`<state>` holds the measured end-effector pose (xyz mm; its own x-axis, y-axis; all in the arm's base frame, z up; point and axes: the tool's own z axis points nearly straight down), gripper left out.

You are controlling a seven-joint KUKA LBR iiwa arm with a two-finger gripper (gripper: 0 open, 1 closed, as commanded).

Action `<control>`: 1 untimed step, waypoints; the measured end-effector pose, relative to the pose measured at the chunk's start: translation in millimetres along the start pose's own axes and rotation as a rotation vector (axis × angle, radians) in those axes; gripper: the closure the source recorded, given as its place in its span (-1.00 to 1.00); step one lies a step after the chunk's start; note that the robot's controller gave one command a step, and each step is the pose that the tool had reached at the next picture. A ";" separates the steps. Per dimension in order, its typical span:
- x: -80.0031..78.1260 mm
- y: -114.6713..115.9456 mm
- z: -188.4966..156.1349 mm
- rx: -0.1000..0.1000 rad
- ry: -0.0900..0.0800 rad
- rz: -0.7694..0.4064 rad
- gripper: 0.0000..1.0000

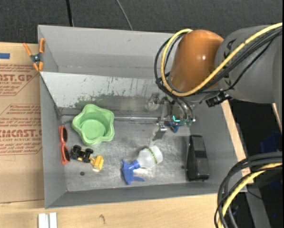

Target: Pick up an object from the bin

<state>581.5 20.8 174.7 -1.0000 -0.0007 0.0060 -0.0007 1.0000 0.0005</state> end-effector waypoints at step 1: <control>-1.5 0.0 -4.7 0.000 -0.007 0.000 -1.00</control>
Offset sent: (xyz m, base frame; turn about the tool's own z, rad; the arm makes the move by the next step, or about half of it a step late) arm -0.0987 -0.0279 -0.0502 -0.2927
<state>583.1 20.8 179.4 -1.0000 -0.0003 -0.0015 -0.0003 1.0000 0.0007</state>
